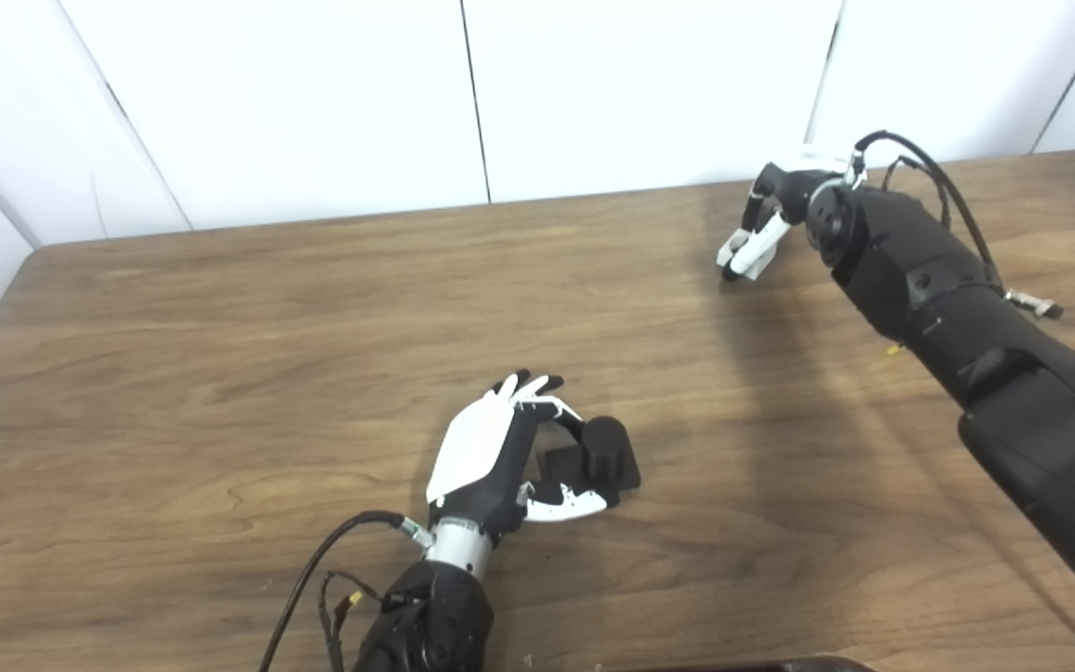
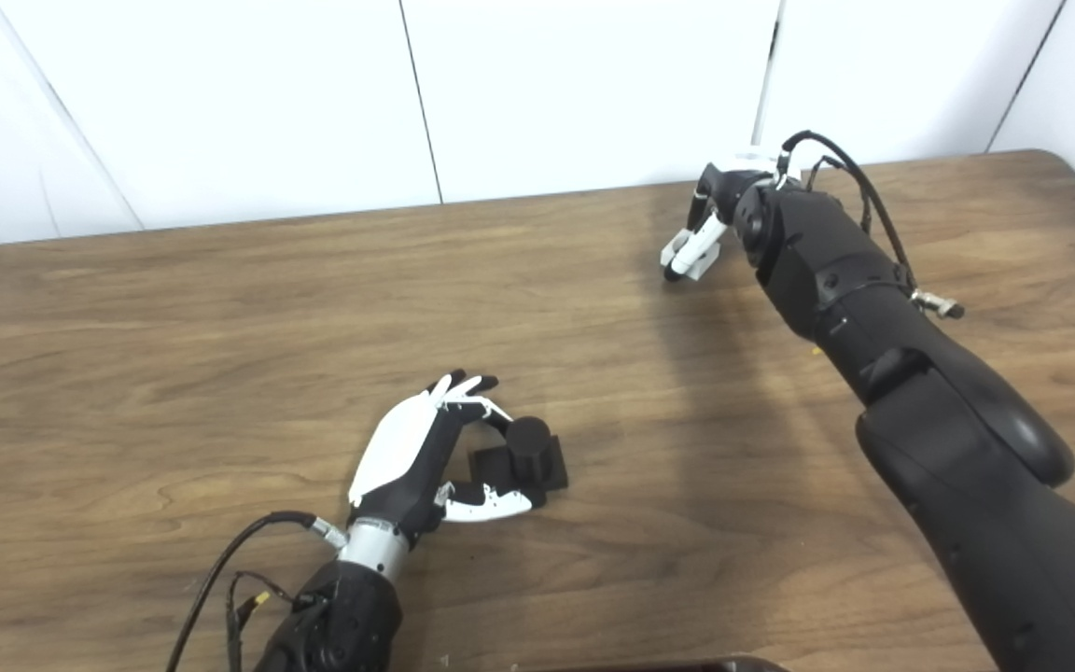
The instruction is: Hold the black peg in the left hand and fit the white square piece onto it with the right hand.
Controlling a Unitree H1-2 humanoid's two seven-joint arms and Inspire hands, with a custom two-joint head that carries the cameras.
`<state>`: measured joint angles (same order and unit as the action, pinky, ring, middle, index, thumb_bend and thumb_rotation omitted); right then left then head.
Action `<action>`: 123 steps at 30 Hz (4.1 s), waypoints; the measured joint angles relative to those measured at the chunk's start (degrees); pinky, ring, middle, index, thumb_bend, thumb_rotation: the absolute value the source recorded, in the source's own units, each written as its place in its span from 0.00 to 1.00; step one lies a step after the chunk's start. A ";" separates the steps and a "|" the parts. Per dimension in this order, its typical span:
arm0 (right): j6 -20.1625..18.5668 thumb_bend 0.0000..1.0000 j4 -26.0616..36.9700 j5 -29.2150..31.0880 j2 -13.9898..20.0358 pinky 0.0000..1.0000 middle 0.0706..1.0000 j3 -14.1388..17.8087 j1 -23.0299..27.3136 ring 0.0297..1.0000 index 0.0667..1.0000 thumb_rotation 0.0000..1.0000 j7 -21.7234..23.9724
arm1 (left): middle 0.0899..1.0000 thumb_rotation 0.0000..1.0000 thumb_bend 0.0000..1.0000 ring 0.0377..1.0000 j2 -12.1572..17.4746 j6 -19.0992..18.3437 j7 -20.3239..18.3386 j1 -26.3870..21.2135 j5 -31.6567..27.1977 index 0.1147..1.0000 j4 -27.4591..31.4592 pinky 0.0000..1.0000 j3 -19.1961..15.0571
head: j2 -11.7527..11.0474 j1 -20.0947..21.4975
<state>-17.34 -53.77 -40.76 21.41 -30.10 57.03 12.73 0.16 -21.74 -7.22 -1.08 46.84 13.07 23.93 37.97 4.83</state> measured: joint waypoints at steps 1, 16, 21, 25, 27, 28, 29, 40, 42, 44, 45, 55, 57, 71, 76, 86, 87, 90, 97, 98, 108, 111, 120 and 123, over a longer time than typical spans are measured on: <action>-0.06 0.98 0.01 -0.17 0.00 1.00 0.87 -0.09 0.00 1.00 0.56 0.32 0.12 | 0.90 0.08 0.51 1.00 0.00 0.00 0.00 0.00 0.00 0.42 0.00 1.00 0.00 | 0.09 0.00; -0.73 0.96 -0.30 -0.86 -0.05 0.99 0.85 -0.84 0.17 1.00 0.58 0.28 0.29 | 0.91 0.08 0.51 1.00 0.03 0.26 -0.17 -0.01 -0.06 0.42 -0.06 1.00 -0.13 | 0.18 0.17; -0.72 0.94 -0.37 -0.85 -0.11 0.98 0.86 -0.83 0.21 1.00 0.54 0.26 0.27 | 0.91 0.08 0.51 1.00 0.03 0.26 -0.26 -0.02 -0.06 0.42 -0.05 1.00 -0.13 | 0.18 0.26; -0.51 0.84 -0.40 -0.84 -0.20 0.97 0.86 -0.86 0.24 1.00 0.51 0.22 -0.12 | 0.91 0.08 0.51 1.00 0.03 0.26 -0.27 -0.02 -0.06 0.42 -0.05 1.00 -0.13 | 0.26 0.09; -0.24 0.61 -0.43 -0.84 -0.22 0.98 0.86 -0.92 0.24 1.00 0.46 0.17 -0.45 | 0.91 0.08 0.51 1.00 0.03 0.26 -0.27 -0.03 -0.06 0.42 -0.05 1.00 -0.13 | 0.26 0.18; 0.16 0.57 -0.51 -0.82 -0.23 0.99 0.86 -0.94 0.24 1.00 0.46 0.16 -0.82 | 0.91 0.08 0.51 1.00 0.03 0.26 -0.26 -0.03 -0.06 0.42 -0.05 1.00 -0.13 | 0.26 0.18; 0.39 0.55 -0.51 -0.73 -0.31 0.99 0.85 -0.94 0.24 1.00 0.45 0.15 -1.29 | 0.91 0.08 0.51 1.00 0.03 0.26 -0.27 -0.03 -0.06 0.42 -0.05 1.00 -0.13 | 0.26 0.18; 1.99 0.53 -0.81 -0.37 -0.58 1.00 0.85 -1.05 0.46 1.00 0.45 0.14 -1.70 | 0.91 0.08 0.51 1.00 0.04 0.25 -0.26 -0.05 -0.06 0.42 -0.07 1.00 -0.28 | 0.18 0.09; 2.28 0.53 -0.97 -0.35 -0.58 1.00 0.85 -1.05 0.46 1.00 0.45 0.14 -1.89 | 0.91 0.08 0.51 1.00 0.04 0.24 -0.32 -0.08 -0.06 0.42 -0.07 1.00 -0.29 | 0.09 0.09; 2.31 0.53 -1.07 -0.30 -0.58 1.00 0.85 -1.03 0.46 1.00 0.45 0.14 -1.94 | 0.91 0.08 0.51 1.00 0.03 0.26 -0.23 -0.08 -0.06 0.42 -0.08 1.00 -0.34 | 0.09 0.00; 2.35 0.53 -1.13 -0.26 -0.58 1.00 0.85 -1.03 0.48 1.00 0.45 0.14 -1.96 | 0.91 0.08 0.51 1.00 0.03 0.27 -0.18 -0.08 -0.06 0.42 -0.08 1.00 -0.38 | 0.09 0.00; 2.58 0.53 -1.70 -0.13 -0.58 1.00 0.86 -1.04 0.73 1.00 0.45 0.15 -2.21 | 0.91 0.08 0.51 1.00 0.02 0.28 -0.19 -0.11 -0.13 0.42 -0.10 1.00 -0.67 | 0.00 -0.18; 2.39 0.53 -0.71 -0.23 -0.41 1.00 0.87 -1.07 0.50 1.00 0.45 0.15 -2.02 | 0.91 0.08 0.51 1.00 0.02 0.28 -0.21 -0.12 -0.13 0.42 -0.10 1.00 -0.70 | 0.00 -0.09; 0.16 0.53 12.98 -1.95 3.59 1.00 0.82 -0.95 -4.36 1.00 0.45 0.15 1.70 | 0.91 0.08 0.51 1.00 0.08 0.28 -0.25 -0.23 -0.13 0.42 -0.23 1.00 -0.95 | -0.62 0.09; 0.23 0.53 19.45 -3.33 4.31 1.00 0.83 -0.98 -5.52 1.00 0.45 0.15 3.57 | 0.91 0.08 0.51 1.00 0.08 0.38 -0.02 -0.23 -0.14 0.42 -0.32 1.00 -0.95 | -0.62 -0.09; -0.02 0.53 38.62 -5.52 7.34 1.00 0.88 -1.03 -9.52 1.00 0.45 0.15 13.41 | 0.91 0.08 0.51 1.00 0.11 0.35 -0.21 -0.24 -0.13 0.42 -0.23 1.00 -0.95 | -0.18 -0.35; -0.03 0.53 40.88 -5.66 7.54 1.00 0.87 -0.93 -9.96 1.00 0.45 0.15 14.65 | 0.91 0.08 0.51 1.00 0.12 0.35 -0.22 -0.24 -0.13 0.42 -0.22 1.00 -0.94 | -0.09 -0.53; -0.04 0.53 46.99 -5.75 7.52 1.00 0.84 -0.65 -10.85 1.00 0.45 0.15 17.84 | 0.91 0.08 0.51 1.00 0.14 0.33 -0.28 -0.25 -0.13 0.42 -0.21 1.00 -0.95 | 0.17 -0.61; -2.46 0.53 59.88 -6.24 7.39 1.00 0.83 0.34 -12.62 1.00 0.45 0.15 26.93 | 0.91 0.08 0.51 1.00 0.13 0.33 -0.27 -0.22 -0.13 0.42 -0.21 1.00 -0.93 | 0.53 -0.53; -2.81 0.53 61.79 -6.21 7.40 1.00 0.83 0.57 -12.83 1.00 0.45 0.15 28.16 | 0.91 0.08 0.51 1.00 0.13 0.33 -0.27 -0.22 -0.13 0.42 -0.20 1.00 -0.93 | 0.53 -0.53; -6.94 0.53 75.33 -6.63 5.47 1.00 0.87 1.87 -14.37 1.00 0.45 0.15 38.09 | 0.91 0.08 0.51 1.00 0.14 0.26 -0.41 -0.26 -0.12 0.42 -0.20 1.00 -0.92 | 1.05 -0.70; -7.47 0.53 77.78 -7.64 5.04 1.00 0.88 2.09 -15.09 1.00 0.45 0.15 40.07 | 0.91 0.08 0.51 1.00 0.12 0.25 -0.42 -0.25 -0.12 0.42 -0.20 1.00 -0.92 | 1.14 -0.70; -7.76 0.53 82.31 -8.04 2.85 1.00 0.86 2.87 -16.33 1.00 0.45 0.15 43.48 | 0.91 0.08 0.51 1.00 0.11 0.23 -0.51 -0.26 -0.12 0.42 -0.20 1.00 -0.97 | 1.58 -0.79; -7.33 0.53 82.57 -8.06 2.34 1.00 0.86 2.88 -17.34 1.00 0.45 0.15 43.53 | 0.91 0.08 0.51 1.00 0.11 0.23 -0.66 -0.28 -0.12 0.42 -0.19 1.00 -1.04 | 1.85 -0.70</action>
<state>-24.67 28.80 -48.81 23.74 -27.22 39.69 56.25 0.28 -21.51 -7.88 -1.37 46.72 12.88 22.89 39.81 4.13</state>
